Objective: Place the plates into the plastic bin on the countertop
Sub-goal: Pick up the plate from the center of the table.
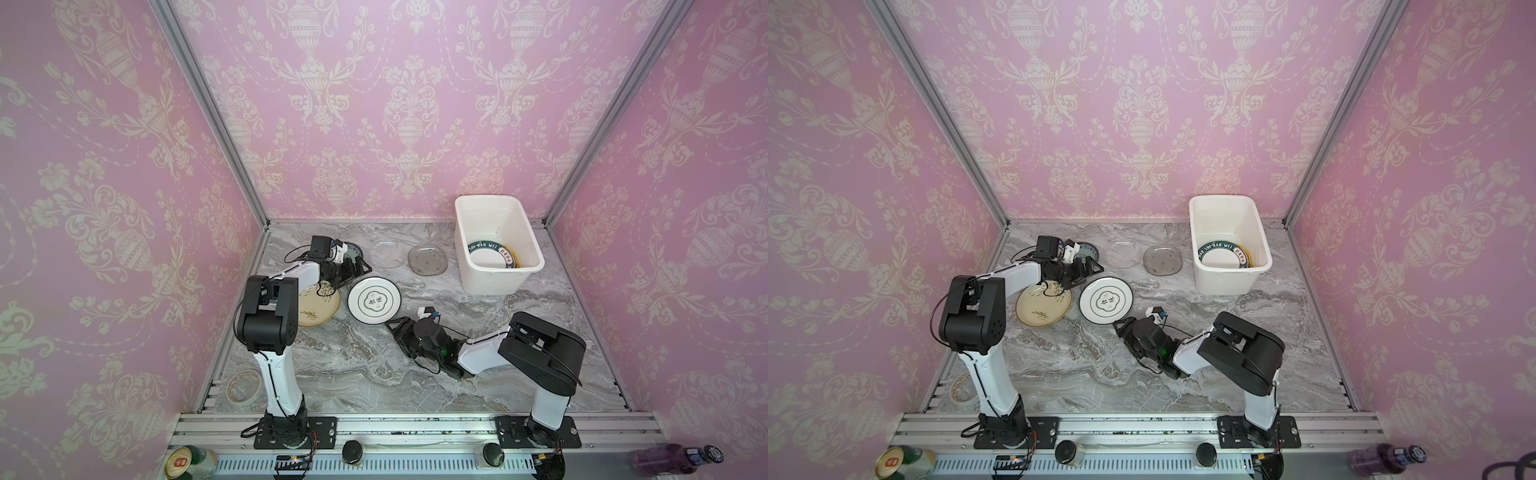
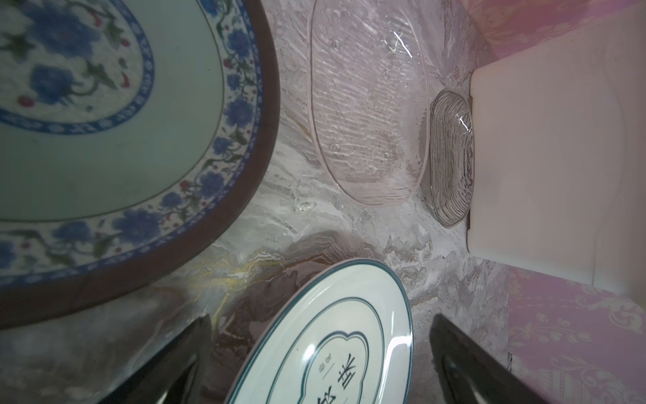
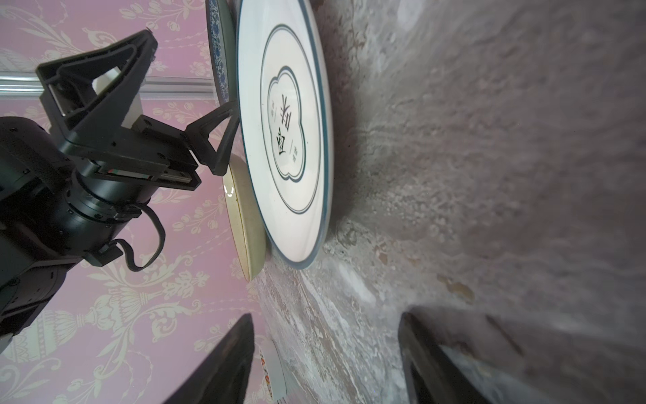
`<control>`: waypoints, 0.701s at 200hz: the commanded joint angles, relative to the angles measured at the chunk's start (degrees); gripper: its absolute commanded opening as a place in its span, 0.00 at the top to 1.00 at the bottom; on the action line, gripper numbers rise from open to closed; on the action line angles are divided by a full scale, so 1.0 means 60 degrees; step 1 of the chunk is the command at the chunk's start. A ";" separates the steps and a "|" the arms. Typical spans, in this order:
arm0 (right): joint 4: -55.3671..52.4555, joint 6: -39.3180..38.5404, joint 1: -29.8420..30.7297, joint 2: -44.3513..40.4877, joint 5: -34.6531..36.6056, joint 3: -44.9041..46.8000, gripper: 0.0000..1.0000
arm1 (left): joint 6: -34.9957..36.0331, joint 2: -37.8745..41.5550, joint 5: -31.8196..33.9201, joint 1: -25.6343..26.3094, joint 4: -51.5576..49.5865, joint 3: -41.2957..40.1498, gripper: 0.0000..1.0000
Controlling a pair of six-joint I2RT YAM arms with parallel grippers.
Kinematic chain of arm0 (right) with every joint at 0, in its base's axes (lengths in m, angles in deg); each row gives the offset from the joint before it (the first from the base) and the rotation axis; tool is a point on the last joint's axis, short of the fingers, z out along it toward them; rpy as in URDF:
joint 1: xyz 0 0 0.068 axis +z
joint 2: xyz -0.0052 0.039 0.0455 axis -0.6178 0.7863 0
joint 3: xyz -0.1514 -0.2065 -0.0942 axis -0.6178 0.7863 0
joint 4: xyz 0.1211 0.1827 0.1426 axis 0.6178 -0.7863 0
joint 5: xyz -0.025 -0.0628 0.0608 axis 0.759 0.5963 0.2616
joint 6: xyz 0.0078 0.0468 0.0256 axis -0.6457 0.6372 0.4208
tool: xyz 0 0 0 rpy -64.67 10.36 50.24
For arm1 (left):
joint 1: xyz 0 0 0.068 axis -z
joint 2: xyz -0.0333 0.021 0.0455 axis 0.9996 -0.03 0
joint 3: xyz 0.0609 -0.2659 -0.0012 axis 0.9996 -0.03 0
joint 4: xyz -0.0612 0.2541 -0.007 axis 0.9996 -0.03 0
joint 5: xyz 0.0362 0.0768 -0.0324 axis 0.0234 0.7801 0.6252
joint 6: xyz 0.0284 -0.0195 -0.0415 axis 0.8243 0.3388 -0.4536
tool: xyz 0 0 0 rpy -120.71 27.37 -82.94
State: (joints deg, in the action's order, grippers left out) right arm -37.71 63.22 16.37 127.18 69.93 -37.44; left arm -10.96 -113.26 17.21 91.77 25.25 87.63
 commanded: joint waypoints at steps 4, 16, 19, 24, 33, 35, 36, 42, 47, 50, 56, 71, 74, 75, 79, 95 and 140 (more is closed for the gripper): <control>0.0086 0.0285 0.0087 0.0343 0.0046 -0.0131 0.34 | 0.0290 -0.0470 -0.0100 -0.0089 -0.0338 0.0127 0.02; 0.0221 0.0370 0.0083 0.0446 0.0169 -0.0128 0.34 | 0.0363 -0.0572 -0.0238 -0.0083 -0.0450 0.0220 0.02; 0.0242 0.0374 0.0083 0.0474 0.0181 -0.0137 0.34 | 0.0408 -0.0597 -0.0269 -0.0085 -0.0527 0.0244 0.02; 0.0268 0.0393 0.0094 0.0491 0.0210 -0.0159 0.34 | 0.0496 -0.0646 -0.0289 -0.0083 -0.0659 0.0324 0.03; 0.0298 0.0396 0.0093 0.0549 0.0262 -0.0208 0.34 | 0.0666 -0.0730 -0.0294 -0.0073 -0.0954 0.0457 0.03; 0.0299 0.0383 0.0085 0.0563 0.0258 -0.0219 0.34 | 0.0710 -0.0748 -0.0284 -0.0069 -0.1040 0.0503 0.03; 0.0299 0.0381 0.0084 0.0566 0.0255 -0.0226 0.34 | 0.0722 -0.0758 -0.0282 -0.0069 -0.1071 0.0520 0.03; 0.0299 0.0373 0.0083 0.0593 0.0267 -0.0265 0.34 | 0.0836 -0.0807 -0.0214 -0.0069 -0.1277 0.0625 0.04; 0.0284 0.0366 0.0083 0.0611 0.0269 -0.0290 0.34 | 0.0922 -0.0840 -0.0180 -0.0070 -0.1405 0.0685 0.04; 0.0292 0.0365 0.0088 0.0626 0.0289 -0.0311 0.34 | 0.0969 -0.0854 -0.0167 -0.0061 -0.1446 0.0704 0.04; 0.0298 0.0350 0.0083 0.0652 0.0305 -0.0337 0.34 | 0.1036 -0.0894 -0.0138 -0.0060 -0.1562 0.0748 0.04; 0.0384 0.0313 0.0069 0.0671 0.0385 -0.0339 0.34 | 0.1175 -0.0978 -0.0017 -0.0012 -0.1806 0.0856 0.05; 0.0398 0.0309 0.0072 0.0671 0.0415 -0.0321 0.34 | 0.1211 -0.1003 -0.0016 0.0001 -0.1851 0.0887 0.05; 0.0400 0.0307 0.0070 0.0671 0.0422 -0.0321 0.34 | 0.1214 -0.1010 -0.0016 0.0003 -0.1865 0.0896 0.06; 0.0438 0.0306 0.0078 0.0671 0.0471 -0.0303 0.34 | 0.1282 -0.1033 -0.0024 0.0039 -0.1964 0.0948 0.06; 0.0581 0.0306 0.0069 0.0671 0.0611 -0.0208 0.34 | 0.1507 -0.1153 0.0013 0.0187 -0.2272 0.1140 0.07; 0.1256 0.0102 0.0072 0.0642 0.1161 0.0123 0.34 | 0.1602 -0.1496 -0.0191 0.0574 -0.2670 0.1509 0.10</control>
State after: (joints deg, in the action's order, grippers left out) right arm -32.88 64.86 16.37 130.24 73.34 -38.47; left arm -3.42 -119.23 15.84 93.65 15.28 96.07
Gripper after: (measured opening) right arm 0.659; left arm 0.910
